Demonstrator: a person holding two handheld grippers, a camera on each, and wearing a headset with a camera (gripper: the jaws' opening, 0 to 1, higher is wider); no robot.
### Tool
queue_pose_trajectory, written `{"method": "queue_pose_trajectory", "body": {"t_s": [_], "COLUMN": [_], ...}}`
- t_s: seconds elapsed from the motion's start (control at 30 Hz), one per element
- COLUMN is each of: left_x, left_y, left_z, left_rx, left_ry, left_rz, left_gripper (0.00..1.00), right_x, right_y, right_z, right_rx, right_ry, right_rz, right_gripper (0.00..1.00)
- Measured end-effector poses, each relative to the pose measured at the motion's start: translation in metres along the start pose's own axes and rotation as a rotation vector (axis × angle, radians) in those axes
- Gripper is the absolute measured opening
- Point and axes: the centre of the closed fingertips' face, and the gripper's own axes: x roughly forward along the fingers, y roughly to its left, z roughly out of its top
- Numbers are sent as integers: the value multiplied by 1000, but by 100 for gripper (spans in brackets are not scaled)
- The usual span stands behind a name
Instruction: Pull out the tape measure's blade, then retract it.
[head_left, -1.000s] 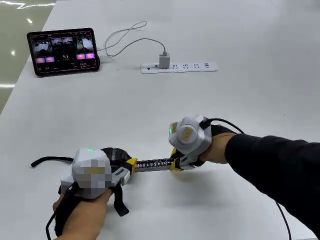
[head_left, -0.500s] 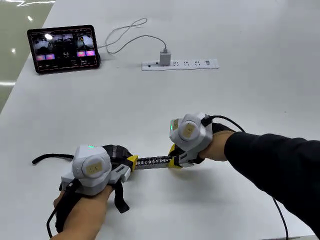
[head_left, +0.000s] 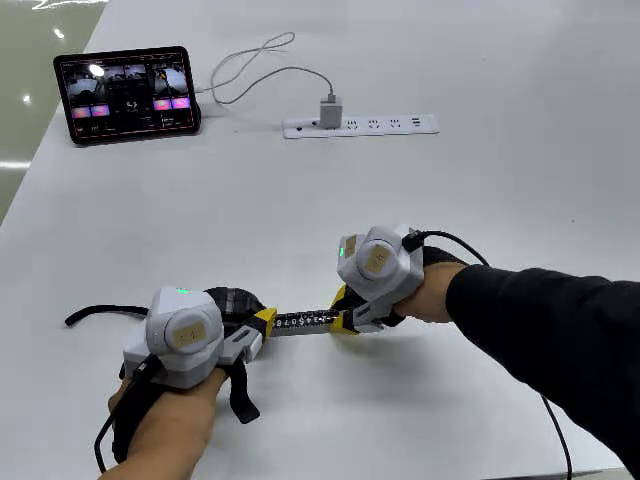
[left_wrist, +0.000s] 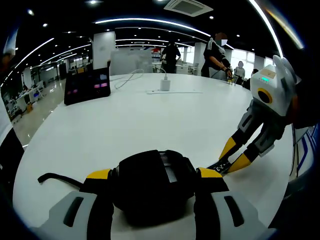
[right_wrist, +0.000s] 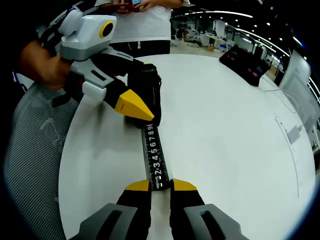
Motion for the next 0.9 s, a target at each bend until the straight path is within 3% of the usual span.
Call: {"method": "queue_pose_trajectory", "body": {"t_s": [0.9], "left_x": [-1], "left_y": [1], "left_z": [1], "left_rx": [-29], "left_ry": [-9], "left_rz": [-16], "left_gripper": [60], "right_x": [11], "right_y": [2], "right_z": [14], "right_rx": [7], "right_ry": [-21], "right_rz": [3], "right_gripper": [10]}}
